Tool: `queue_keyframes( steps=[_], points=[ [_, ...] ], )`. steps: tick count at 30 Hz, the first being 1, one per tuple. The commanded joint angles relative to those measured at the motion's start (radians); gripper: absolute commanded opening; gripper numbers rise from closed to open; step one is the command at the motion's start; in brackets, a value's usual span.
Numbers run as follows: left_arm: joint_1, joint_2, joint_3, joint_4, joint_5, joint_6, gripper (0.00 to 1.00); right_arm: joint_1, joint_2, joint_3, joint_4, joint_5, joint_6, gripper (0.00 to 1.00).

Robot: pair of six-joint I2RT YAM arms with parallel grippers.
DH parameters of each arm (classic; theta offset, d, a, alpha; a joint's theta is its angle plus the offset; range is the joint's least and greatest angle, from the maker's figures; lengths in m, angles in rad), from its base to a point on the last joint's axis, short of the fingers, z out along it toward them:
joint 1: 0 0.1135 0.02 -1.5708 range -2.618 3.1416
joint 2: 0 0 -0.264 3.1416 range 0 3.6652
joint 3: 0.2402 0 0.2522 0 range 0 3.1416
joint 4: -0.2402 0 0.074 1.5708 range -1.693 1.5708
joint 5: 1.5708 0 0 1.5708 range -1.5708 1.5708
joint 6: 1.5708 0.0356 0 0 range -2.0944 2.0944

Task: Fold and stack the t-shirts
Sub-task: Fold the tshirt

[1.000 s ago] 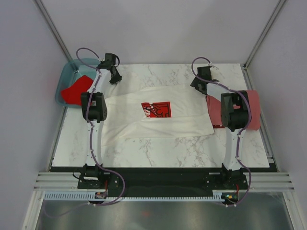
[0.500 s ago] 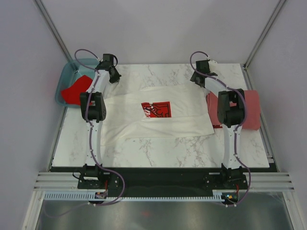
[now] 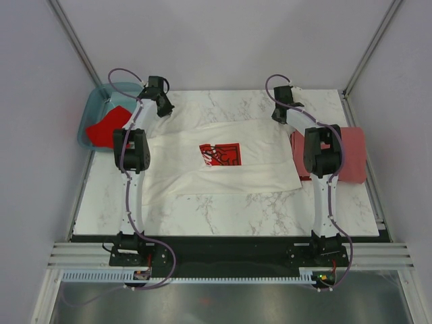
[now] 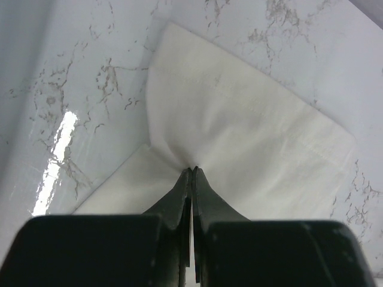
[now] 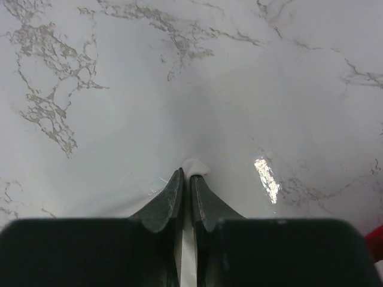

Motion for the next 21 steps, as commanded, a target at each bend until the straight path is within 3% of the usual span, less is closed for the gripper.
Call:
queue_keyframes(
  steps=[1,3,4,5,7,8,10,11,14,21],
  points=[
    [-0.007,-0.093,-0.008,0.042,0.0,0.021,0.02,-0.005,0.005,0.027,-0.009,0.015,0.002,0.12],
    [-0.007,-0.101,-0.016,0.04,-0.017,0.026,0.05,-0.003,0.004,0.022,-0.009,0.015,0.004,0.08],
    [-0.007,-0.107,-0.02,0.04,-0.043,0.027,0.16,-0.005,0.004,0.021,-0.009,0.016,0.005,0.07],
    [-0.007,-0.112,-0.025,0.04,-0.055,0.027,0.5,-0.005,0.002,0.019,-0.009,0.015,0.007,0.07],
    [-0.007,-0.11,-0.029,0.04,-0.069,0.039,0.7,-0.003,0.002,0.016,-0.009,0.015,0.008,0.06],
    [-0.007,-0.104,-0.029,0.037,-0.072,0.042,0.86,-0.003,0.001,0.016,-0.009,0.016,0.01,0.06],
    [-0.007,-0.1,-0.031,0.029,-0.095,0.039,0.89,-0.006,-0.001,0.013,-0.009,0.016,0.013,0.08],
    [-0.007,-0.094,-0.029,0.02,-0.101,0.038,0.98,-0.008,-0.001,0.012,-0.009,0.013,0.015,0.08],
    [-0.006,-0.072,-0.008,0.003,-0.104,0.042,1.0,-0.008,-0.002,0.009,-0.009,0.007,0.019,0.08],
    [0.007,0.034,0.064,-0.046,-0.071,0.015,0.84,-0.008,-0.007,-0.004,-0.003,-0.002,0.024,0.09]
  ],
)
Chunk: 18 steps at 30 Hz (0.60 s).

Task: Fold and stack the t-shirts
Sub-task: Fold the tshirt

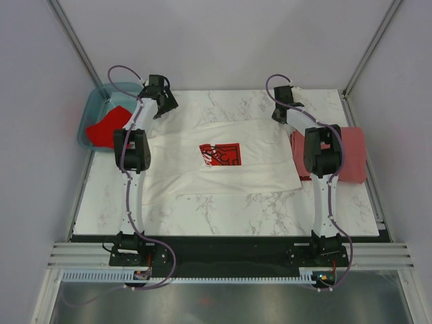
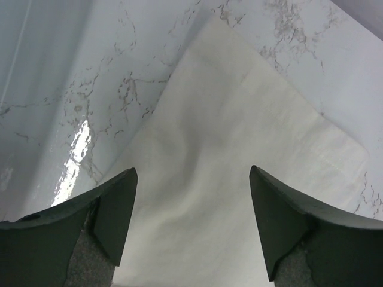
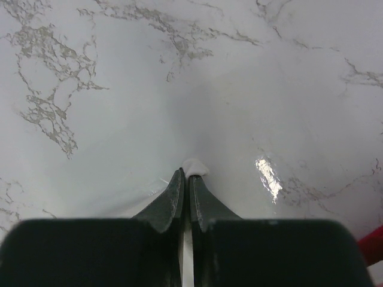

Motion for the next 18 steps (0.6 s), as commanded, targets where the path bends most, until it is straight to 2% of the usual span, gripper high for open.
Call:
queue_keyframes(
  steps=[1,4,5,7,8,10,11,12,18],
  points=[
    [0.018,0.054,0.047,-0.028,0.028,-0.017,0.81,-0.007,-0.005,-0.005,-0.003,0.0,0.013,0.08],
    [0.029,0.074,0.058,-0.04,0.042,-0.036,0.69,-0.007,-0.008,-0.008,-0.002,-0.002,0.015,0.08],
    [0.029,0.072,0.063,-0.039,0.042,-0.036,0.6,-0.007,-0.006,-0.01,0.0,-0.005,0.015,0.08],
    [0.03,0.068,0.064,-0.04,0.048,-0.034,0.49,-0.008,-0.006,-0.01,0.003,-0.008,0.013,0.08],
    [0.03,0.062,0.063,-0.039,0.049,-0.034,0.34,-0.007,-0.006,-0.01,0.003,-0.011,0.015,0.07],
    [0.03,0.057,0.066,-0.037,0.05,-0.025,0.2,-0.007,-0.008,-0.008,0.005,-0.015,0.012,0.05],
    [0.03,0.048,0.067,-0.033,0.05,-0.021,0.04,-0.007,-0.008,-0.008,0.006,-0.022,0.01,0.04],
    [0.03,0.04,0.066,-0.026,0.05,-0.01,0.02,-0.008,-0.009,-0.008,0.006,-0.023,0.012,0.03],
    [0.03,-0.029,0.04,0.006,0.041,0.013,0.02,-0.008,-0.026,-0.019,0.017,-0.038,0.007,0.0]
  ],
)
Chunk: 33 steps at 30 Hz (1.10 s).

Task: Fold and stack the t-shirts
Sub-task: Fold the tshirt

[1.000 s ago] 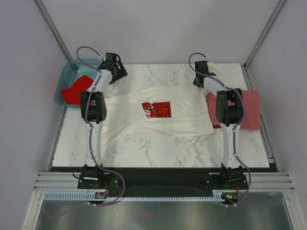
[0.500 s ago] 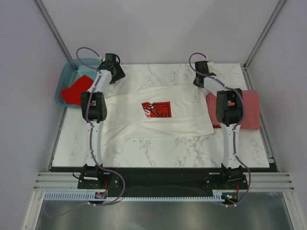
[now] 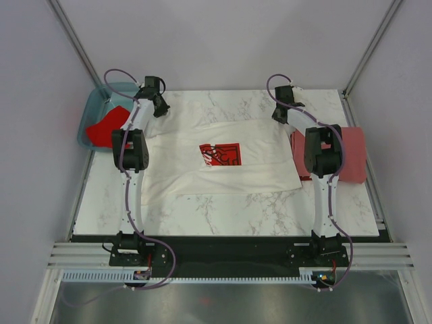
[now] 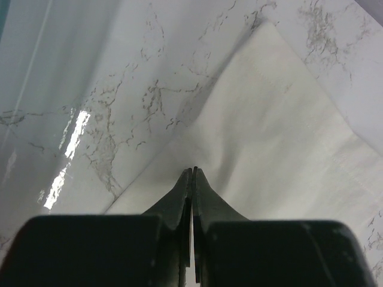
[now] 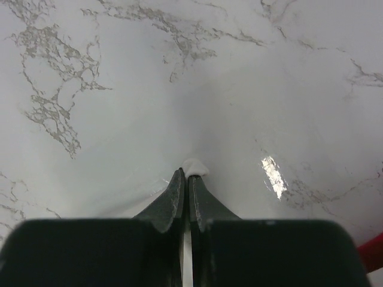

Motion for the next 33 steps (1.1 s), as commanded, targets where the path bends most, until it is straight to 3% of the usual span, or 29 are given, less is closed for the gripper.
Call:
queue_keyframes(
  steps=[1,4,5,7,8,10,11,22,33],
  points=[
    [-0.002,-0.084,-0.003,0.032,0.005,0.035,0.02,-0.003,-0.031,-0.023,0.019,-0.017,0.003,0.0],
    [-0.002,-0.115,-0.035,0.049,0.0,0.035,0.02,-0.003,-0.039,-0.034,0.026,-0.025,0.003,0.0],
    [-0.002,-0.118,-0.037,0.048,-0.001,0.036,0.09,-0.003,-0.04,-0.037,0.029,-0.026,0.005,0.0],
    [-0.003,-0.13,-0.043,0.047,-0.019,0.038,0.36,-0.002,-0.039,-0.037,0.031,-0.028,0.005,0.0],
    [-0.003,-0.133,-0.055,0.047,-0.03,0.038,0.55,-0.003,-0.039,-0.035,0.033,-0.031,0.008,0.0],
    [-0.007,-0.139,-0.063,0.046,-0.058,0.052,0.71,-0.003,-0.039,-0.038,0.033,-0.032,0.006,0.0],
    [-0.008,-0.141,-0.069,0.044,-0.069,0.056,0.74,-0.003,-0.039,-0.038,0.031,-0.032,0.008,0.0],
    [-0.005,-0.015,0.058,-0.084,-0.053,0.043,0.78,-0.008,-0.043,-0.052,0.037,-0.046,0.02,0.0],
    [-0.003,0.048,0.098,-0.106,0.028,-0.003,0.68,-0.008,-0.051,-0.067,0.045,-0.06,0.026,0.01]
  ],
)
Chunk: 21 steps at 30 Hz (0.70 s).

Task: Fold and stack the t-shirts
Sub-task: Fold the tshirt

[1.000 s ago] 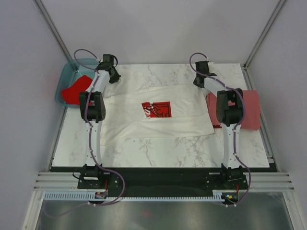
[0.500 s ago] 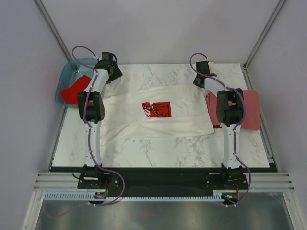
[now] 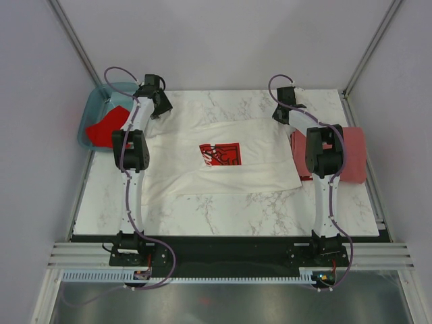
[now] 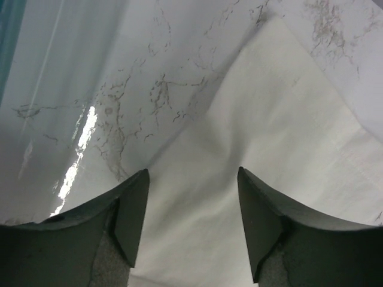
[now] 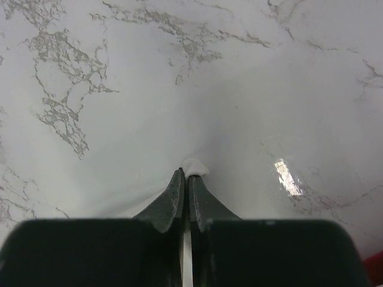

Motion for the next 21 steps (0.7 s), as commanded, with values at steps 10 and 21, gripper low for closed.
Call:
queue_keyframes(
  steps=[10,21],
  points=[
    [0.008,0.025,0.046,-0.018,0.053,-0.026,0.02,-0.001,-0.038,-0.029,-0.013,-0.031,0.01,0.0],
    [0.008,-0.167,-0.127,0.109,0.018,0.014,0.02,-0.001,-0.057,-0.034,-0.012,-0.048,0.001,0.0]
  ],
)
